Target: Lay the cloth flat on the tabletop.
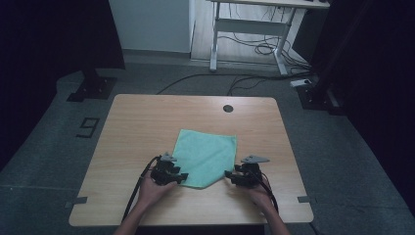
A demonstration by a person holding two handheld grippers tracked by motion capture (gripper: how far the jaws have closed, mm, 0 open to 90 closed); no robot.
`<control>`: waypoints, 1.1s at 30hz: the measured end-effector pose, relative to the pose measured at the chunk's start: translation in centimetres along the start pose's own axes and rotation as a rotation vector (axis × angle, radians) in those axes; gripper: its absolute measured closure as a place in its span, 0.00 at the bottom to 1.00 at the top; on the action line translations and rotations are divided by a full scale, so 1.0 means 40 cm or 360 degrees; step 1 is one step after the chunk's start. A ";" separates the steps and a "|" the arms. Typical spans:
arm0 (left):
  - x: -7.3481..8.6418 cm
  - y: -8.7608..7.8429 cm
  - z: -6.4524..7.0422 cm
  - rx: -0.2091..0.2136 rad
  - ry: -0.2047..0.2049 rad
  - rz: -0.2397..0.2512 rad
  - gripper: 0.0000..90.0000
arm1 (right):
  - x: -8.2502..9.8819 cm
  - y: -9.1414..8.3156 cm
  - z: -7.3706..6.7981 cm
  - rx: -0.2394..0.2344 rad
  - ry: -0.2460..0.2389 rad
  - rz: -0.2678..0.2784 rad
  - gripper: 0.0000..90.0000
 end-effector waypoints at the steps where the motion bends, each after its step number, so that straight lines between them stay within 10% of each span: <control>1: 0.000 0.000 0.000 0.0002 0.0002 -0.0001 0.56 | -0.003 0.007 -0.004 -0.0001 0.0012 -0.0009 0.53; 8: 0.000 -0.001 -0.005 0.0028 -0.0007 0.0001 0.56 | -0.035 0.012 -0.029 -0.0072 -0.0021 -0.0053 0.83; 17: 0.001 -0.006 -0.017 0.0038 -0.0029 0.0002 0.57 | -0.161 0.000 -0.091 -0.0149 -0.0119 0.0015 0.91; 23: 0.004 -0.013 -0.035 0.0047 -0.0082 0.0022 0.56 | -0.282 0.084 -0.138 -0.0192 -0.0146 -0.0041 0.88; 26: 0.007 -0.019 -0.044 0.0043 -0.0098 0.0030 0.56 | -0.328 0.152 -0.167 -0.0301 -0.0159 -0.0077 0.70; 33: 0.014 -0.026 -0.066 0.0052 -0.0139 0.0041 0.56 | -0.300 0.109 -0.147 -0.0303 -0.0133 0.0038 0.61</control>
Point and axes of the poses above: each handheld gripper's, and its own axes: y roughly forward along the jaws, x roughly out of its underside, z roughly to its right, the point moved 2 cm from there along y, roughly forward along the jaws, and after that the axes turned 13 degrees about -z, right-handed, at the moved point
